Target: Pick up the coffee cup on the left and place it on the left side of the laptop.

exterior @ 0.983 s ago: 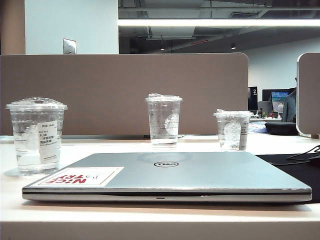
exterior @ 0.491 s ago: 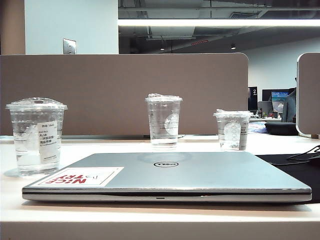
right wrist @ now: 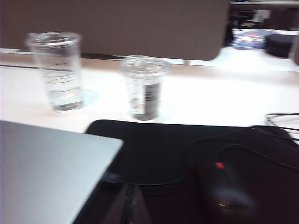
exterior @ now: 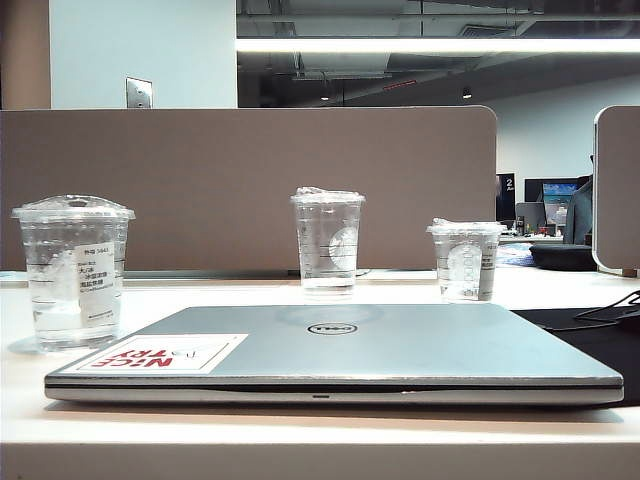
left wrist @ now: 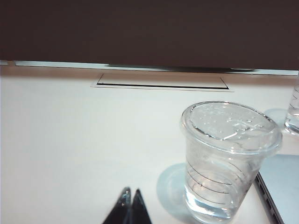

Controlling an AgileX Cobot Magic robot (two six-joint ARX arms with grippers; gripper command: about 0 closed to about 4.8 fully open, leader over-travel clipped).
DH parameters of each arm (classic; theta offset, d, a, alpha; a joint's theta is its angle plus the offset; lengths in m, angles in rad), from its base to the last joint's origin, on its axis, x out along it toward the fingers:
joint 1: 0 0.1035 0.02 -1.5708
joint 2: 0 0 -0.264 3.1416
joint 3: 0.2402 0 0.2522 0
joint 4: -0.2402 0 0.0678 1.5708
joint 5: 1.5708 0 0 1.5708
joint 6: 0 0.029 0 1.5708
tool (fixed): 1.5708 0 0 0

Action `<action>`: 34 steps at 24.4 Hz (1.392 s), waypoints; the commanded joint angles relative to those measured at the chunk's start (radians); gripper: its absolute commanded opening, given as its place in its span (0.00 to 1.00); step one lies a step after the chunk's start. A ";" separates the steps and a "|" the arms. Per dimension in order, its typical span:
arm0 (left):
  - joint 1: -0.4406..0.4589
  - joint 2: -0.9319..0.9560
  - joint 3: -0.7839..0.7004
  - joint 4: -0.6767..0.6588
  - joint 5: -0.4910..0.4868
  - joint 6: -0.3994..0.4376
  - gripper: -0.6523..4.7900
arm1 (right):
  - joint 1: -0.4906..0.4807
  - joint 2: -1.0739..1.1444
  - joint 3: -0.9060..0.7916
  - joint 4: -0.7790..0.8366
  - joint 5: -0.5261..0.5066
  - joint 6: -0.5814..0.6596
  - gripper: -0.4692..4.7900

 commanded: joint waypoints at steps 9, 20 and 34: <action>0.001 0.001 0.003 0.017 0.000 0.004 0.11 | -0.238 -0.002 -0.004 0.018 0.003 0.000 0.08; 0.001 0.001 0.003 0.017 0.000 0.004 0.11 | -0.241 -0.002 -0.004 0.018 0.003 0.000 0.08; 0.001 0.001 0.003 0.017 0.000 0.004 0.11 | -0.215 -0.002 -0.004 0.018 0.003 0.000 0.08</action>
